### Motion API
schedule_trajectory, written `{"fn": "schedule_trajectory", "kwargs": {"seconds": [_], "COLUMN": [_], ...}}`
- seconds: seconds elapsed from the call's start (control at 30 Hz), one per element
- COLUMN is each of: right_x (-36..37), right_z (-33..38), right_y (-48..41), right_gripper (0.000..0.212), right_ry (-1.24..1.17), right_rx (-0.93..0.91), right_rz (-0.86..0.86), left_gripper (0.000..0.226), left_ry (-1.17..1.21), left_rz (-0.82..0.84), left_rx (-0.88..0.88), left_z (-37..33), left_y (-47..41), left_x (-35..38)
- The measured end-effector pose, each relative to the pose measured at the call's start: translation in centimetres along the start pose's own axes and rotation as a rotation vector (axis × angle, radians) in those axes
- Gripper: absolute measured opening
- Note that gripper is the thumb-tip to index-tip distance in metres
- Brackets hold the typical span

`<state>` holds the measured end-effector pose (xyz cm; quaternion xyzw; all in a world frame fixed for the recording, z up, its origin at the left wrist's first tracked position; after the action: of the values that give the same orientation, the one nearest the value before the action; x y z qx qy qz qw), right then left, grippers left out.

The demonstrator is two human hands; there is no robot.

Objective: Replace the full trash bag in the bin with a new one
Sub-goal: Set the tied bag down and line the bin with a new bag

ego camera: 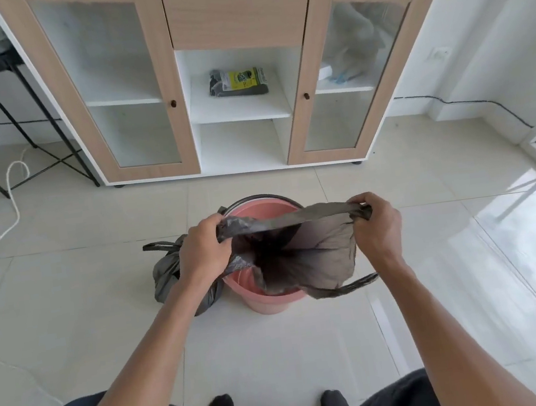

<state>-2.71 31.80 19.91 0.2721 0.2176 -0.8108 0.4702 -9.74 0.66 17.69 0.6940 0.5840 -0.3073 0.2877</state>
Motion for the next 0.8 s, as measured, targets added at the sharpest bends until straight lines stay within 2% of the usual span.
{"fn": "schedule_trajectory", "kwargs": {"seconds": [0.07, 0.13, 0.2, 0.27, 0.3, 0.37, 0.43, 0.6, 0.67, 0.8], "right_x": [-0.1, 0.4, 1.1, 1.1, 1.1, 1.1, 1.2, 3.0, 3.7, 5.8], "right_z": [-0.3, -0.7, -1.2, -1.4, -1.4, -1.7, -2.4, -5.7, -6.6, -7.4], "right_y": [-0.2, -0.4, -0.6, -0.8, -0.8, -0.6, -0.8, -1.8, -1.6, -0.7], "right_gripper": [0.047, 0.049, 0.049, 0.049, 0.049, 0.05, 0.052, 0.05, 0.048, 0.029], "right_ry": [0.005, 0.038, 0.045, 0.008, -0.01, -0.062, -0.148, -0.507, -0.587, -0.748], "right_rx": [-0.013, 0.005, 0.019, 0.028, 0.043, 0.081, 0.13, 0.394, 0.475, 0.611], "right_rz": [-0.034, 0.005, 0.037, 0.013, 0.015, 0.03, 0.025, 0.072, 0.097, 0.197], "left_gripper": [0.017, 0.014, 0.015, 0.007, 0.007, 0.022, 0.023, 0.016, 0.013, 0.019], "left_ry": [0.026, 0.023, 0.139, 0.219, 0.206, 0.152, 0.198, 0.947, 1.192, 1.307], "left_rz": [0.02, 0.111, 0.17, 0.157, 0.17, 0.196, 0.222, 0.225, 0.224, 0.271], "left_rx": [-0.024, -0.067, -0.119, -0.14, -0.139, -0.152, -0.194, -0.506, -0.565, -0.573], "left_z": [0.9, 1.7, 2.3, 2.2, 2.0, 1.9, 1.9, 3.2, 3.6, 3.8], "left_y": [-0.1, -0.2, -0.2, -0.4, -0.3, 0.1, 0.3, 0.6, 0.9, 1.4], "left_x": [0.4, 1.5, 2.1, 1.9, 1.9, 1.6, 1.5, 2.5, 3.3, 4.3]}}
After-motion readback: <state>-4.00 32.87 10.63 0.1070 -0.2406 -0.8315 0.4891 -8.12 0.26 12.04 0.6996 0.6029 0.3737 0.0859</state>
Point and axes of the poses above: each hand's wrist, its own y-axis away from the middle knuckle, its own x-axis out of the palm, z = x × y, the point moved 8 cm from there along -y, towards the middle knuckle, and after that the axes turned 11 degrees about z, right-handed, at the moved point
